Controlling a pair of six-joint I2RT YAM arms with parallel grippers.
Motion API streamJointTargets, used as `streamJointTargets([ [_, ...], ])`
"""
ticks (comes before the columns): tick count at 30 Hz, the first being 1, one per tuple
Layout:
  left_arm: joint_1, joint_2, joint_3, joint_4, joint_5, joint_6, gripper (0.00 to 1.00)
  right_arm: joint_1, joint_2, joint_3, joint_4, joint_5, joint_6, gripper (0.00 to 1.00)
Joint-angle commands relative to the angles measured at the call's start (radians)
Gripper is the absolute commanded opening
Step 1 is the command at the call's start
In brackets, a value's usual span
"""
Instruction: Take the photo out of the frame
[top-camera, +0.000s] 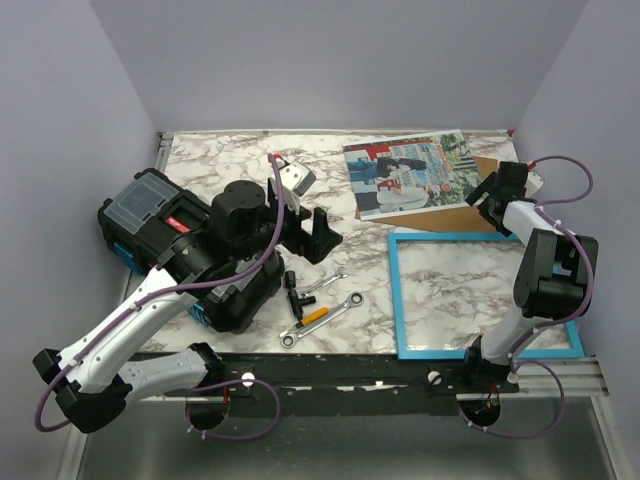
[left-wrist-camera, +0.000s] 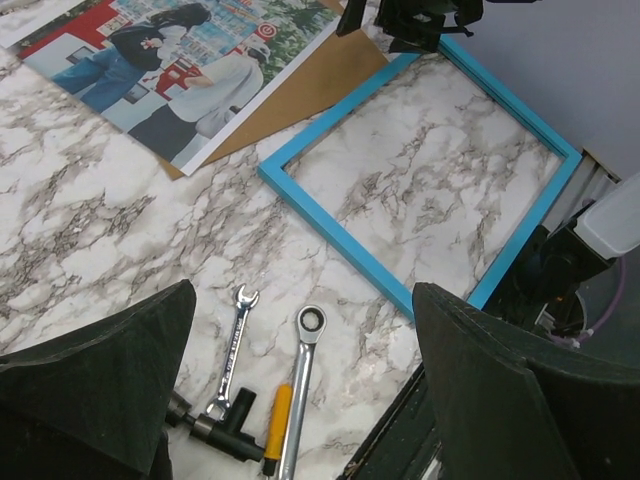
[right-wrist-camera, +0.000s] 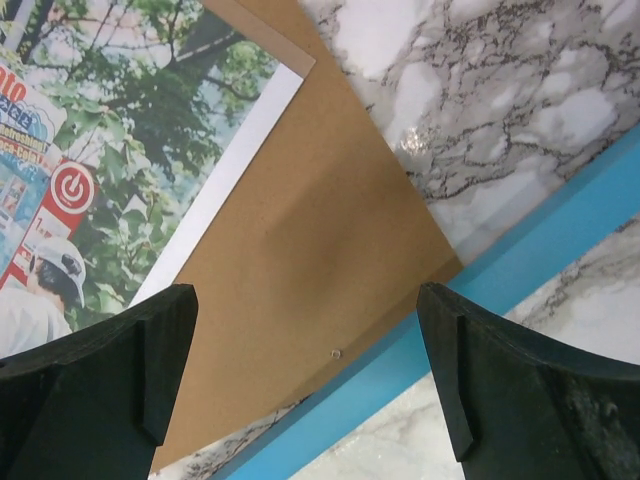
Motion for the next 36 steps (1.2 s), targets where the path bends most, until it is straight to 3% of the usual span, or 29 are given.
streamJointTargets([
  [1, -0.020, -0.010, -0.019, 0.034, -0.004, 0.026, 0.93, -0.050, 0.038, 0.031, 0.102, -0.095, -0.064, 1.00],
  [10, -0.056, 0.015, -0.025, 0.036, -0.021, 0.048, 0.94, -0.138, 0.180, 0.122, 0.079, -0.204, -0.109, 1.00],
  [18, -0.056, 0.032, -0.023, 0.036, -0.025, 0.050, 0.94, -0.138, 0.265, 0.134, 0.133, -0.360, -0.099, 1.00],
  [26, -0.056, 0.051, -0.025, 0.034, -0.051, 0.056, 0.94, -0.138, 0.397, 0.255, 0.173, -0.517, -0.067, 1.00],
  [32, -0.056, 0.067, -0.026, 0.036, -0.056, 0.055, 0.94, -0.138, 0.476, 0.424, 0.108, -0.494, -0.073, 1.00],
  [36, -0.057, 0.062, -0.032, 0.041, -0.045, 0.050, 0.94, -0.131, 0.415, 0.449, 0.010, -0.365, -0.069, 1.00],
])
